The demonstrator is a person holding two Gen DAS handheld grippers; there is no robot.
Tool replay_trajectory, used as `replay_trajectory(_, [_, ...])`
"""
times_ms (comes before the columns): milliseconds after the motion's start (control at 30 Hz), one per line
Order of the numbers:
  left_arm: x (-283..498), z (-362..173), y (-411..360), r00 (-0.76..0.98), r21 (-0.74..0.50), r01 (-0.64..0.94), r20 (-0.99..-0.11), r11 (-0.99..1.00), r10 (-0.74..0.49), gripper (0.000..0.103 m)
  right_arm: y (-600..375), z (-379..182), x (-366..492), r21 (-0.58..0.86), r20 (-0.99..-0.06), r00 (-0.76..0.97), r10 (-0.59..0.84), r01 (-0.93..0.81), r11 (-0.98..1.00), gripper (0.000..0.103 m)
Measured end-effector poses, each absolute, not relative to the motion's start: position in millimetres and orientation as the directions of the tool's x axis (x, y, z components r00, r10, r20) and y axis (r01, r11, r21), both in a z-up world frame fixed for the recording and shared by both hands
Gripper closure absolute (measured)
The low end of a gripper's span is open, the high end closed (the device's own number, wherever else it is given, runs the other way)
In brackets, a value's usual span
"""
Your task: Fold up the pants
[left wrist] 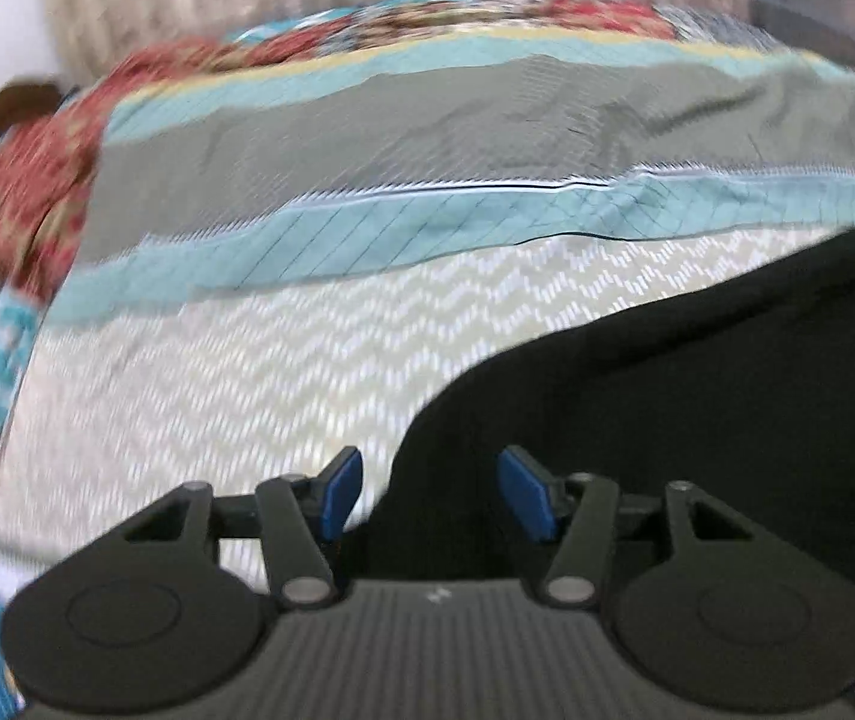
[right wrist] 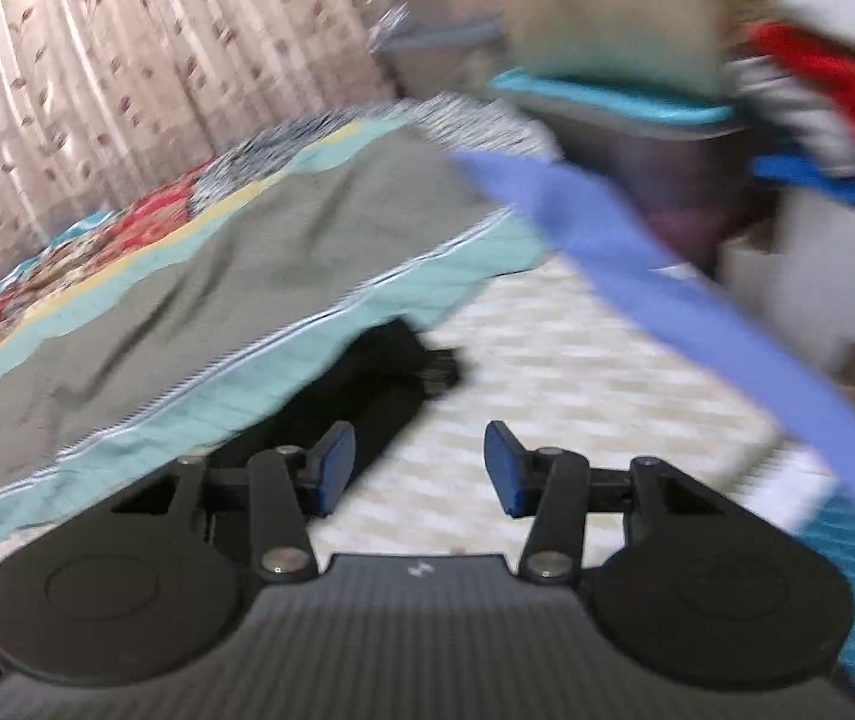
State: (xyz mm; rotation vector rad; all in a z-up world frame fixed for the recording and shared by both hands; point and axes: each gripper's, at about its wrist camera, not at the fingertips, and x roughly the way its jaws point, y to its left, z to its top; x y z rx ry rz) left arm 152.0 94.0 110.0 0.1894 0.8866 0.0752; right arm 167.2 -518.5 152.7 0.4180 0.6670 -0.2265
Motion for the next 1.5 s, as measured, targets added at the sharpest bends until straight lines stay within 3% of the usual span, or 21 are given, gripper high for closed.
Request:
replay_trajectory(167, [193, 86, 76, 0.641, 0.276, 0.127, -0.756, 0.953, 0.133, 0.046, -494, 139, 254, 0.307, -0.709, 0.704, -0.044, 0.365, 0.879, 0.045])
replay_trajectory(300, [210, 61, 72, 0.611, 0.264, 0.149, -0.783, 0.953, 0.121, 0.048, -490, 121, 306, 0.244, -0.761, 0.641, -0.102, 0.429, 0.87, 0.039])
replay_trajectory(333, [213, 54, 72, 0.6, 0.26, 0.162, -0.792, 0.952, 0.114, 0.052, -491, 113, 316, 0.239, -0.775, 0.623, -0.109, 0.448, 0.861, 0.038])
replay_trajectory(400, [216, 40, 71, 0.58, 0.269, 0.171, -0.805, 0.948, 0.124, 0.082, -494, 95, 333, 0.21, -0.802, 0.579, -0.146, 0.502, 0.839, 0.037])
replay_trajectory(467, [218, 29, 71, 0.568, 0.291, 0.15, -0.808, 0.945, 0.159, 0.091, -500, 74, 347, 0.192, -0.826, 0.534, -0.181, 0.568, 0.801, 0.037])
replay_trajectory(533, [213, 29, 71, 0.59, 0.297, 0.11, -0.788, 0.949, 0.178, 0.093, -509, 62, 355, 0.221, -0.828, 0.53, -0.184, 0.61, 0.761, 0.048])
replay_trajectory(567, [209, 33, 69, 0.603, 0.301, 0.092, -0.775, 0.949, 0.188, 0.094, -512, 58, 354, 0.245, -0.824, 0.539, -0.174, 0.616, 0.749, 0.077])
replay_trajectory(600, [207, 38, 68, 0.617, 0.302, 0.077, -0.763, 0.95, 0.192, 0.094, -516, 58, 352, 0.282, -0.819, 0.556, -0.141, 0.604, 0.745, 0.095])
replay_trajectory(633, [199, 49, 68, 0.64, 0.29, 0.052, -0.744, 0.956, 0.191, 0.095, -518, 62, 347, 0.308, -0.809, 0.575, -0.122, 0.591, 0.746, 0.095])
replay_trajectory(867, [122, 129, 79, 0.783, 0.124, -0.034, -0.613, 0.992, 0.104, 0.095, -533, 127, 246, 0.431, -0.677, 0.735, -0.04, 0.44, 0.788, 0.096])
replay_trajectory(1033, [36, 153, 81, 0.82, 0.051, 0.01, -0.571, 0.999, 0.022, 0.095, -568, 150, 130, 0.55, -0.615, 0.789, 0.004, 0.426, 0.718, 0.096])
replay_trajectory(1267, [-57, 127, 69, 0.76, 0.023, 0.108, -0.646, 0.994, -0.068, 0.095, -595, 128, -16, 0.575, -0.647, 0.762, -0.016, 0.501, 0.647, 0.096])
replay_trajectory(1500, [-108, 94, 65, 0.699, -0.023, 0.079, -0.711, 0.997, -0.072, 0.095, -614, 79, -87, 0.595, -0.699, 0.711, -0.078, 0.639, 0.487, 0.099])
